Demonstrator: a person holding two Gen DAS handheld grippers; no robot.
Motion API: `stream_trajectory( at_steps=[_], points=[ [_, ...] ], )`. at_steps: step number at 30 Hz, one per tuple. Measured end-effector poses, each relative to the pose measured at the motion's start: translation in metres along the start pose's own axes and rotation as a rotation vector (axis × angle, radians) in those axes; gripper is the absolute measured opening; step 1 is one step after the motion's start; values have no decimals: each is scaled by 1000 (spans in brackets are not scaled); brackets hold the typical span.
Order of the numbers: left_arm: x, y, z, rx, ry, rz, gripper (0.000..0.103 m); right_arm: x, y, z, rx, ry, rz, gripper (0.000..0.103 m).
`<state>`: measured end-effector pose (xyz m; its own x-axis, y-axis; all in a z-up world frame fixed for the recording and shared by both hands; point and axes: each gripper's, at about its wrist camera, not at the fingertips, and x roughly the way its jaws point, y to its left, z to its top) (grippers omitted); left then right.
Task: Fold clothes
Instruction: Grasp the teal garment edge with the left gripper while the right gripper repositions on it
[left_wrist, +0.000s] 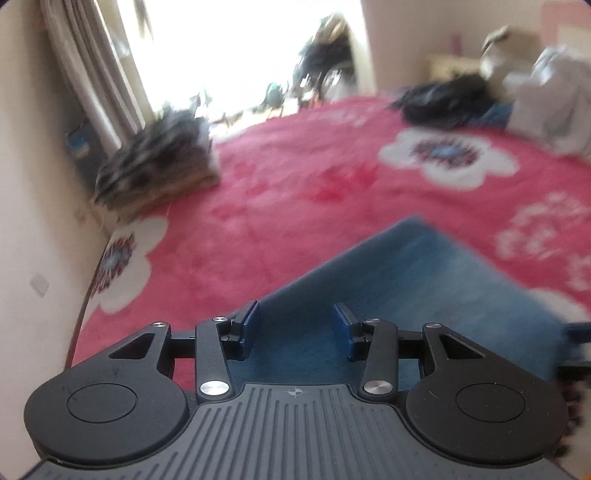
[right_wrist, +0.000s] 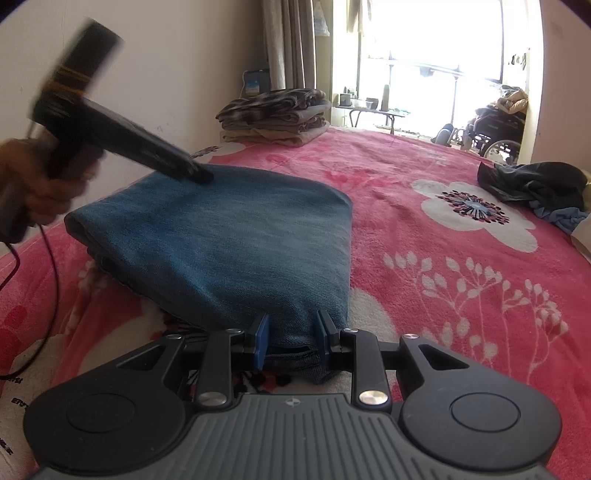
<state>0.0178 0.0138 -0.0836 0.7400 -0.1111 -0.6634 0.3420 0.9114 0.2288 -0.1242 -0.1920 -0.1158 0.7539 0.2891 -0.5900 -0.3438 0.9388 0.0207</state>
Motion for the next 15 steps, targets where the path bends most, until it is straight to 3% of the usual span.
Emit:
stream_trajectory(
  at_steps=[7,12,15],
  points=[
    [9,16,-2,-89,35,-59,43,0,0,0,3,-2,4,29],
    [11,14,-2,-80,35,-50,43,-3,-1,2,20,-9,4,29],
    [10,13,-4,-72,27,-45,43,-17,-7,10,74,-61,22,29]
  ],
)
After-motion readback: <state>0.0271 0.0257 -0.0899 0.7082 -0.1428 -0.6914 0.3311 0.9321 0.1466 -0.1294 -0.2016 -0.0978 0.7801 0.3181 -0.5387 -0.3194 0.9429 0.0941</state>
